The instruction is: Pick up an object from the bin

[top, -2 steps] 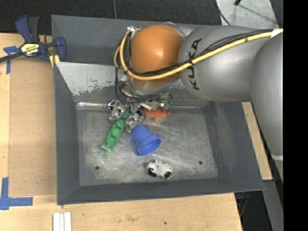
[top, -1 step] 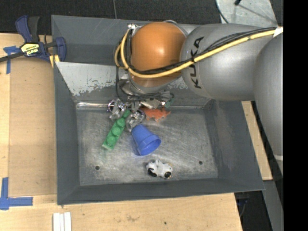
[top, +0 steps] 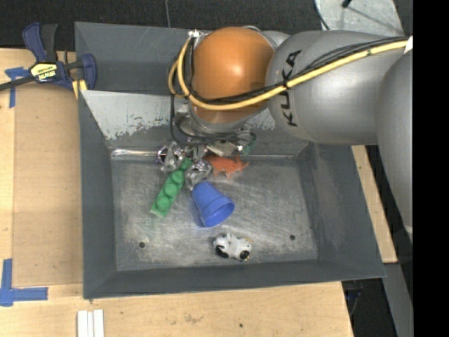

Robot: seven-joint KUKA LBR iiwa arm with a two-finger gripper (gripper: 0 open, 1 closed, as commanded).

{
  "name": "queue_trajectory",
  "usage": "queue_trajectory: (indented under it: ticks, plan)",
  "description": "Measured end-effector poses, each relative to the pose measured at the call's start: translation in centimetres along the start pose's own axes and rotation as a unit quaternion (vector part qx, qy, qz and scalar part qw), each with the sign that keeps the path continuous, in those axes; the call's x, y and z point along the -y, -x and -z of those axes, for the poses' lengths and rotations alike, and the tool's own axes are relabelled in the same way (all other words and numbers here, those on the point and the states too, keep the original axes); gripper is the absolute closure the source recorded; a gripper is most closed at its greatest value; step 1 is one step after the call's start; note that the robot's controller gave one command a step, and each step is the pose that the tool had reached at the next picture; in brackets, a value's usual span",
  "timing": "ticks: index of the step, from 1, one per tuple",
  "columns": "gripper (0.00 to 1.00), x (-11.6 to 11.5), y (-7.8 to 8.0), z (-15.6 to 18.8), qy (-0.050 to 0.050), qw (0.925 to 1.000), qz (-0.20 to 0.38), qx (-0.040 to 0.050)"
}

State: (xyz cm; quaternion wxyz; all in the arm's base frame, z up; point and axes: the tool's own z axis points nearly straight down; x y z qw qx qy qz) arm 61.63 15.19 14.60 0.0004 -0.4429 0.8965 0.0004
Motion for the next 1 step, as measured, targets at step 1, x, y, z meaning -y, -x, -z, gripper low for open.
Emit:
queue_trajectory:
  ticks: [1]
  plan:
    - [1.0, 0.07, 0.08, 1.29, -0.001, 1.0, -0.001, 0.0014]
